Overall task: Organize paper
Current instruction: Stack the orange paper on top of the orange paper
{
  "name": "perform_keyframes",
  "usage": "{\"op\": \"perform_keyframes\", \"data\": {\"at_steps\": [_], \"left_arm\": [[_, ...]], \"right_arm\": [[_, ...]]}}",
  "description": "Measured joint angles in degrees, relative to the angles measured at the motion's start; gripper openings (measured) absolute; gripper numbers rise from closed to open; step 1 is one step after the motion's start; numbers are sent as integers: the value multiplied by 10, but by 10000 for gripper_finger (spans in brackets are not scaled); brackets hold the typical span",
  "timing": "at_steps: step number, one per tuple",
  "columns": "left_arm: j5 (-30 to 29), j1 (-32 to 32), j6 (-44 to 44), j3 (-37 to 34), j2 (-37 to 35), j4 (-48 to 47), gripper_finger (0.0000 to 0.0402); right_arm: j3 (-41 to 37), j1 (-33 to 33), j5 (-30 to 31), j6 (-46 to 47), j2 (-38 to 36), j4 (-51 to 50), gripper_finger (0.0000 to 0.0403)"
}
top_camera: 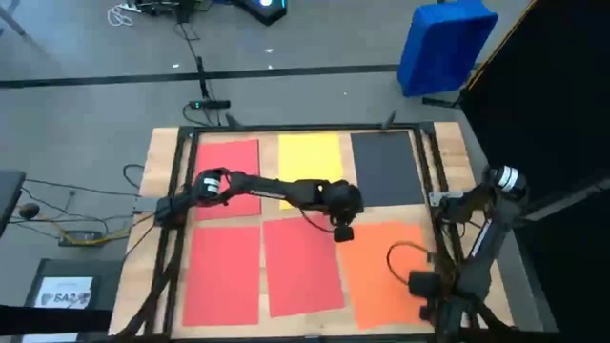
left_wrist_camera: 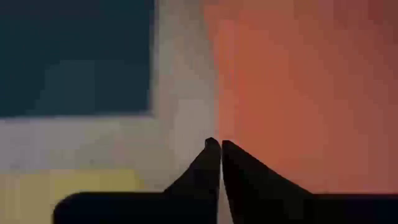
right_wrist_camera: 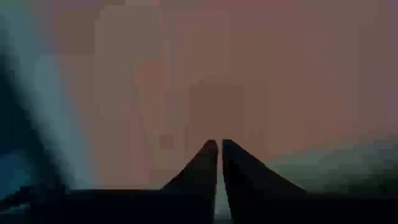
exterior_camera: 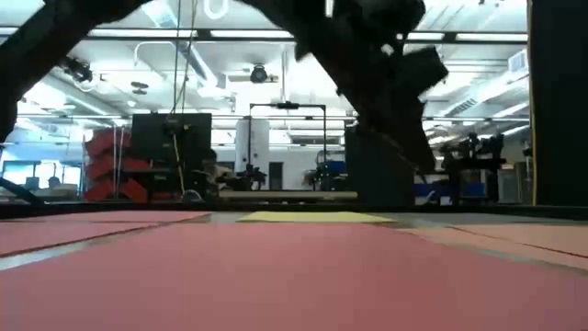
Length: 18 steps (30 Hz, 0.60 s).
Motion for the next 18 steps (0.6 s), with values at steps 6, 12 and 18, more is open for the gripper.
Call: {"op": "perform_keyframes", "data": {"at_steps": [6, 12, 18], "left_arm": [[-2, -78, -14, 0, 2, -30, 0], [-26, -108, -44, 0, 2, -27, 0], [-22, -103, -59, -1, 26, -22, 0]], "right_arm": [[-81, -58, -15, 28, -51, 2, 0], [-192, -107, -22, 23, -166, 87, 0], [-261, -139, -79, 70, -264, 81, 0]]}}
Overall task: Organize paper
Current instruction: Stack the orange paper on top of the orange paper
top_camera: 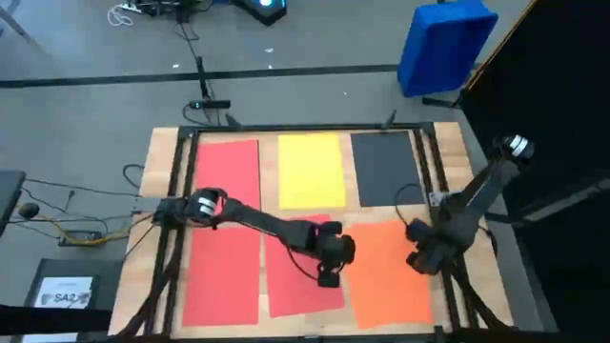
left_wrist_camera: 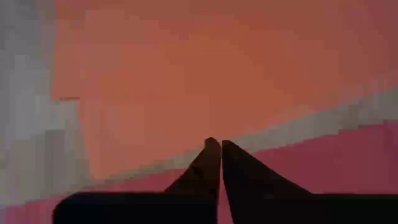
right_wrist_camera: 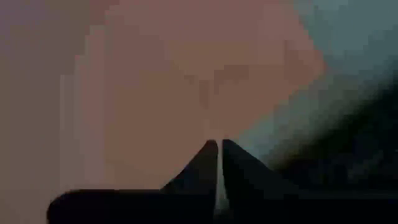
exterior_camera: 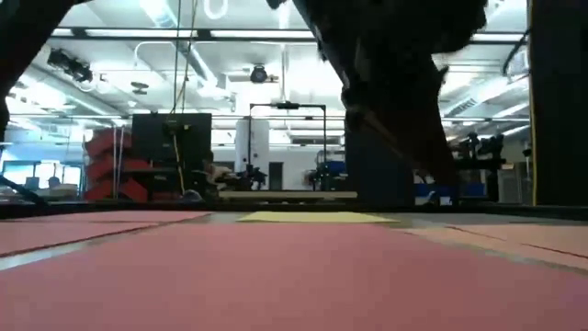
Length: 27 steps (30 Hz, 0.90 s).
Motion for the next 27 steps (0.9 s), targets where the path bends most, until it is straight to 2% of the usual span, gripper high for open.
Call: {"op": "perform_keyframes", "data": {"at_steps": [4, 17, 27], "left_arm": [[16, 5, 0, -1, 14, 7, 0], [18, 12, 2, -1, 24, 6, 0], [32, 22, 4, 1, 33, 1, 0]], "right_arm": [[-4, -19, -11, -1, -1, 6, 0], [-4, -80, -92, -41, 85, 7, 0], [-4, -135, -77, -103, 118, 51, 0]]}}
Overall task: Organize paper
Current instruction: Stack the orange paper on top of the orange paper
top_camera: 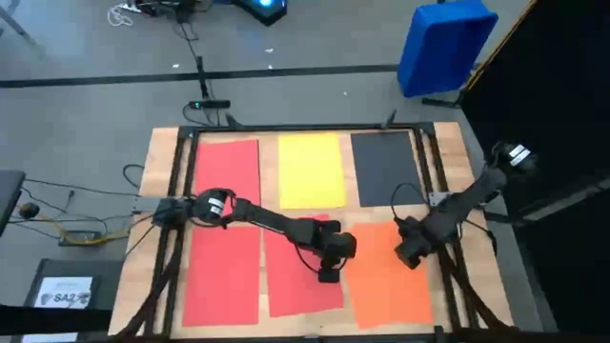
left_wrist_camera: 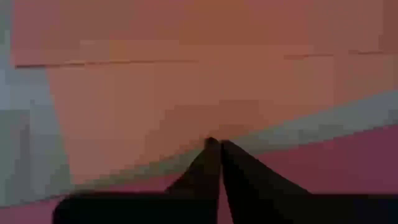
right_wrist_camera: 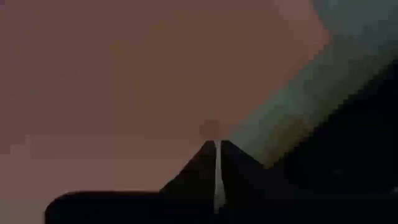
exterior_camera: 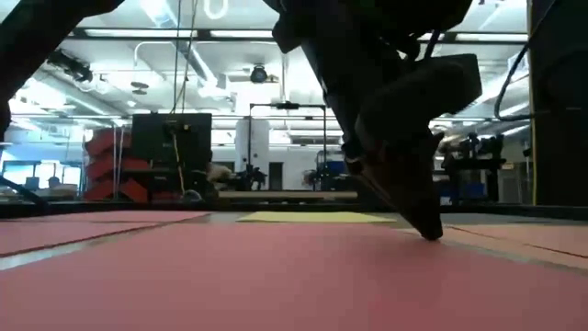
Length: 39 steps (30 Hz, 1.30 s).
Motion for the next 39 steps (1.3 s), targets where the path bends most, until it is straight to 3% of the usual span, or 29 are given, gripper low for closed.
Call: {"op": "perform_keyframes", "data": {"at_steps": [11, 29, 35, 39], "left_arm": [[2, 5, 0, 0, 1, 4, 0], [2, 14, 16, -1, 2, 11, 0], [1, 17, 16, -1, 2, 10, 0], [2, 17, 16, -1, 2, 9, 0]], "right_arm": [[0, -47, 48, -73, 0, 14, 0], [26, -67, 118, -141, -23, 38, 0], [56, -67, 120, -132, -26, -43, 0], [72, -63, 80, -100, -26, -132, 0]]}}
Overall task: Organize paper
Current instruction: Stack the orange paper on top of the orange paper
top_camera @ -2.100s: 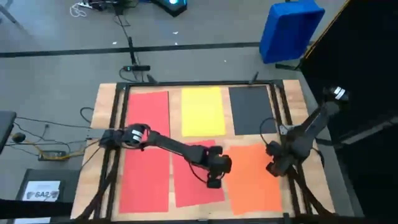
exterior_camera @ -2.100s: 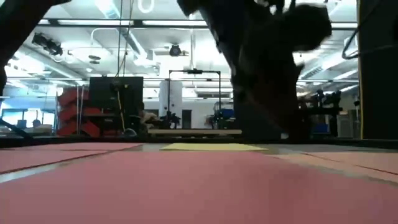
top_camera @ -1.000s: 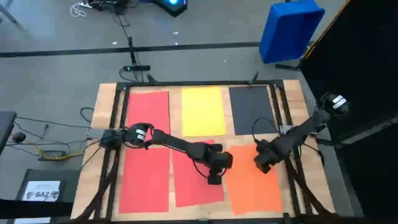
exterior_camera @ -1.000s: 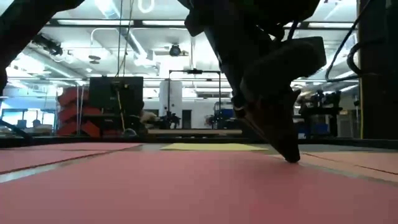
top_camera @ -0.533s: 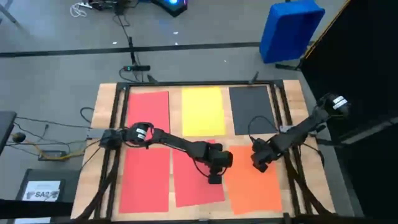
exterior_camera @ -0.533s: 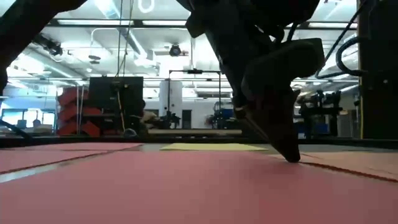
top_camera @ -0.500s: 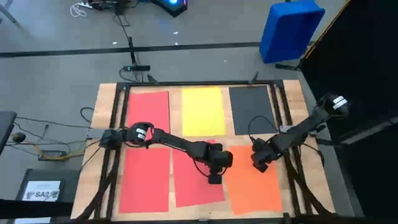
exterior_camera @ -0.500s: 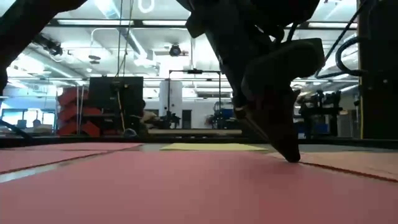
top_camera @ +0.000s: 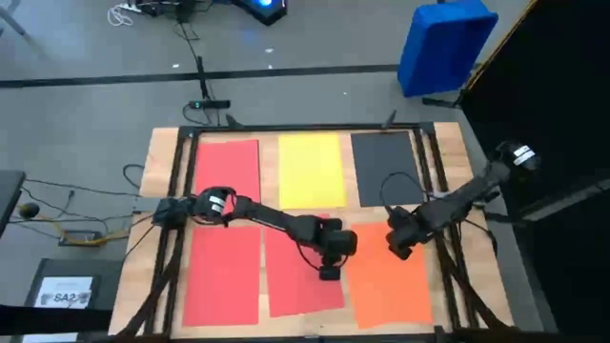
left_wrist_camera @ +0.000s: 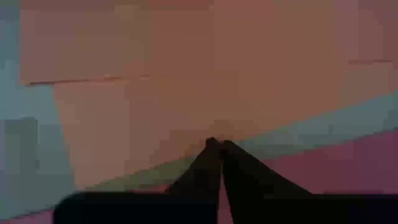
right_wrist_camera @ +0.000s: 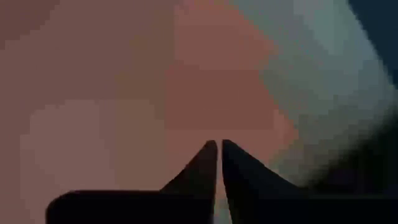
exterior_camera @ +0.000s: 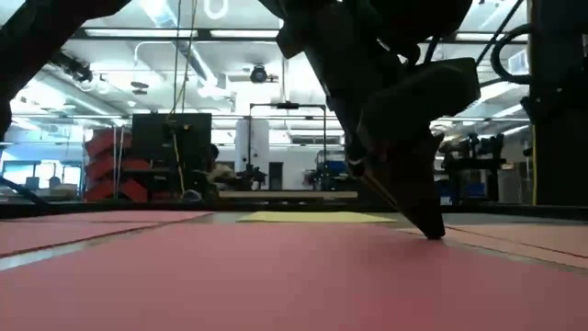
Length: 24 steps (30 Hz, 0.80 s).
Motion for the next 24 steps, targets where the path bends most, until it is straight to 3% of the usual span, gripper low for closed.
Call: {"op": "perform_keyframes", "data": {"at_steps": [3, 14, 24], "left_arm": [[4, 0, -3, 0, -1, -1, 0], [3, -4, -31, 34, -5, -75, 0], [9, -12, -40, 35, 5, -65, 0]], "right_arm": [[0, 0, -41, 9, 0, 0, 0], [-21, -5, -68, 59, 59, 27, 0], [-22, -8, -98, 61, 125, 25, 0]]}}
